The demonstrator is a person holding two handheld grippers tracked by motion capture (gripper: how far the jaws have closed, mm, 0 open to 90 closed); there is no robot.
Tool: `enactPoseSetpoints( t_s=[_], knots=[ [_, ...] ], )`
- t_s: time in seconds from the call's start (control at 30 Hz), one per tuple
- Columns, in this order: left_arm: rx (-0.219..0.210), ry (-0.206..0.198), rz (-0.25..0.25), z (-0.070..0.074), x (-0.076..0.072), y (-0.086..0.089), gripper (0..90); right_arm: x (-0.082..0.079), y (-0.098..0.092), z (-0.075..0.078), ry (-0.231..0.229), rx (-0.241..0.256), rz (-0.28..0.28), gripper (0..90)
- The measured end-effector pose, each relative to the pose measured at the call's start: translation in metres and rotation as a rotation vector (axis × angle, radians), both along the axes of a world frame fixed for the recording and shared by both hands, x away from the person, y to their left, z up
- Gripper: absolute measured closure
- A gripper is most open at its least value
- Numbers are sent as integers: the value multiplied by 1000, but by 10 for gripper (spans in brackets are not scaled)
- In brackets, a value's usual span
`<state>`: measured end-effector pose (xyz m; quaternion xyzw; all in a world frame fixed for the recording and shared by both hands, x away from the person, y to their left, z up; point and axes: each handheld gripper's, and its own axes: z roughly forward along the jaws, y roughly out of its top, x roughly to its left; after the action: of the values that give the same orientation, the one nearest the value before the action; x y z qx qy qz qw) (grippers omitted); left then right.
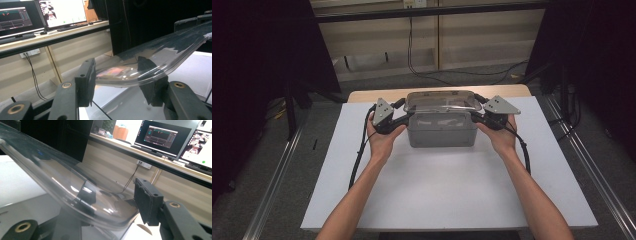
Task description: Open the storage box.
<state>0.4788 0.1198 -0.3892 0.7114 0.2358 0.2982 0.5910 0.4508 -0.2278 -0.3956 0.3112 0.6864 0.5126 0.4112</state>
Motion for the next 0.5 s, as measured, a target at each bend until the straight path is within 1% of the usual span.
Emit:
enactPoseSetpoints(
  t_s=[0.03,0.17,0.23,0.27,0.3,0.37,0.4,0.47,0.5],
  knots=[
    [-7,1,2,0,1,-1,497,0,0,0,0,3,0,531],
    [-10,7,3,1,3,-2,493,2,-3,1,-5,17,2,532],
    [-11,8,6,0,4,-3,494,2,-3,1,-3,20,1,532],
    [-1,13,12,-2,6,-2,498,3,-5,1,4,33,7,527],
    [-8,12,16,-2,8,-2,498,3,-6,0,10,38,9,526],
    [2,14,20,-3,10,-1,508,4,-7,0,11,39,7,530],
    [-4,14,23,-4,10,-1,511,4,-8,1,12,40,8,530],
    [1,11,19,-4,12,-1,529,5,-8,1,22,44,14,530],
    [-5,12,16,-4,12,-2,536,6,-8,2,18,45,15,531]
  ],
)
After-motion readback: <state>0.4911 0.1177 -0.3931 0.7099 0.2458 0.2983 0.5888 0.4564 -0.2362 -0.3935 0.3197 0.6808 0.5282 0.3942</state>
